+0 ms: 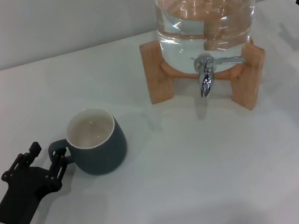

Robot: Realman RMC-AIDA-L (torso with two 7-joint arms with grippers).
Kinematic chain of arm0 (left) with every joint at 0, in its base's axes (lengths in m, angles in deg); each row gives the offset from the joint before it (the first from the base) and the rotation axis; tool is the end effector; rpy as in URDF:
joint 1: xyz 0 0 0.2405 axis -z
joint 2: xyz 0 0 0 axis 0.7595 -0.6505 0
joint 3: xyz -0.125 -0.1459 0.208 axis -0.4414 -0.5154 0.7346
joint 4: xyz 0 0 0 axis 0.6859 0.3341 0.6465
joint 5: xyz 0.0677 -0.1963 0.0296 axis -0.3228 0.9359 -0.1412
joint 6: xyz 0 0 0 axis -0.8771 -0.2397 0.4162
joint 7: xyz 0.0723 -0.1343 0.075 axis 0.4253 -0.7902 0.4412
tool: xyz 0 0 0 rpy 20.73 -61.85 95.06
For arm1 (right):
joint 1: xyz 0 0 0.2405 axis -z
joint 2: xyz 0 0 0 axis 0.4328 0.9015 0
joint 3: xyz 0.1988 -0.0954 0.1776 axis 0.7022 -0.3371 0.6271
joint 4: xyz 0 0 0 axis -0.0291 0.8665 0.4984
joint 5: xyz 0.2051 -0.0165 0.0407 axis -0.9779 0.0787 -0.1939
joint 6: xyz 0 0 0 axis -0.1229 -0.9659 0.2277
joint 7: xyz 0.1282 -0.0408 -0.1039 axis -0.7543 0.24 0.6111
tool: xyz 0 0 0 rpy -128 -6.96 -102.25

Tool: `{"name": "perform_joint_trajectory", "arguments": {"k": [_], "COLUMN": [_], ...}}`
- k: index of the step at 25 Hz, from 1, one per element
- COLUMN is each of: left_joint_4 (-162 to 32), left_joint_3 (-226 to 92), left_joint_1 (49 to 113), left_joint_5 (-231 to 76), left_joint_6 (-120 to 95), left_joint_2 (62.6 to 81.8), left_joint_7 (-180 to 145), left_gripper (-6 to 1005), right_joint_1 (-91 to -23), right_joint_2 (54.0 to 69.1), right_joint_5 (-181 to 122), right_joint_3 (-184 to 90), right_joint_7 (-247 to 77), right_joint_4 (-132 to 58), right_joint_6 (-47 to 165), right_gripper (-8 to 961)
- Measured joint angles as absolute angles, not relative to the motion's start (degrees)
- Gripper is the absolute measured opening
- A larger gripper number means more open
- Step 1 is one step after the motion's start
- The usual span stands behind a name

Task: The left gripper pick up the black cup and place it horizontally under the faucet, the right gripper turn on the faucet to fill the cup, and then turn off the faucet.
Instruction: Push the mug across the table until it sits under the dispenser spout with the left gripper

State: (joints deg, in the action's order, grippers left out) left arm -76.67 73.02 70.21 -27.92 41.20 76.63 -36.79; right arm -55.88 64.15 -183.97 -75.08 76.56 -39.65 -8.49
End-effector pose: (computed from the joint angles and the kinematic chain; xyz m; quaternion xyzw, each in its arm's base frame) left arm -0.3331 0.3165 -0.1087 -0.8035 -0.2810 -0.2881 0.4386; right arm 0.3859 0.4091 0.0550 -0.6324 0.2780 0.2843 0.6648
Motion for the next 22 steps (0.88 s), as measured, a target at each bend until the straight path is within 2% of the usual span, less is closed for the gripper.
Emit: {"name": "perform_joint_trajectory", "arguments": {"k": [6,11,17,22], "left_joint_4": [-76.7,-76.7,-76.7,-76.7], "left_joint_3": [73.0,73.0,72.9,72.7], "left_joint_1": [70.6,70.6,71.1,72.4], "left_joint_5": [-28.0,-28.0,-27.8,-27.7], "left_joint_6": [41.1,41.0,40.5,39.7], "left_joint_2": [76.63,76.63,76.63,76.61], "left_joint_7": [-36.7,-36.6,-36.6,-36.3], "left_gripper": [554,347,169,170], "right_joint_1": [-55.7,-55.6,-55.6,-55.6], "right_joint_2": [64.15,64.15,64.15,64.2], "right_joint_5": [-184.0,-184.1,-184.1,-184.1], "right_joint_3": [-75.0,-74.9,-75.0,-75.2], "right_joint_7": [76.6,76.6,76.6,76.6], "right_joint_4": [-39.6,-39.6,-39.6,-39.6], "right_joint_6": [-8.6,-8.6,-8.4,-8.5], "right_gripper": [841,841,840,840]}}
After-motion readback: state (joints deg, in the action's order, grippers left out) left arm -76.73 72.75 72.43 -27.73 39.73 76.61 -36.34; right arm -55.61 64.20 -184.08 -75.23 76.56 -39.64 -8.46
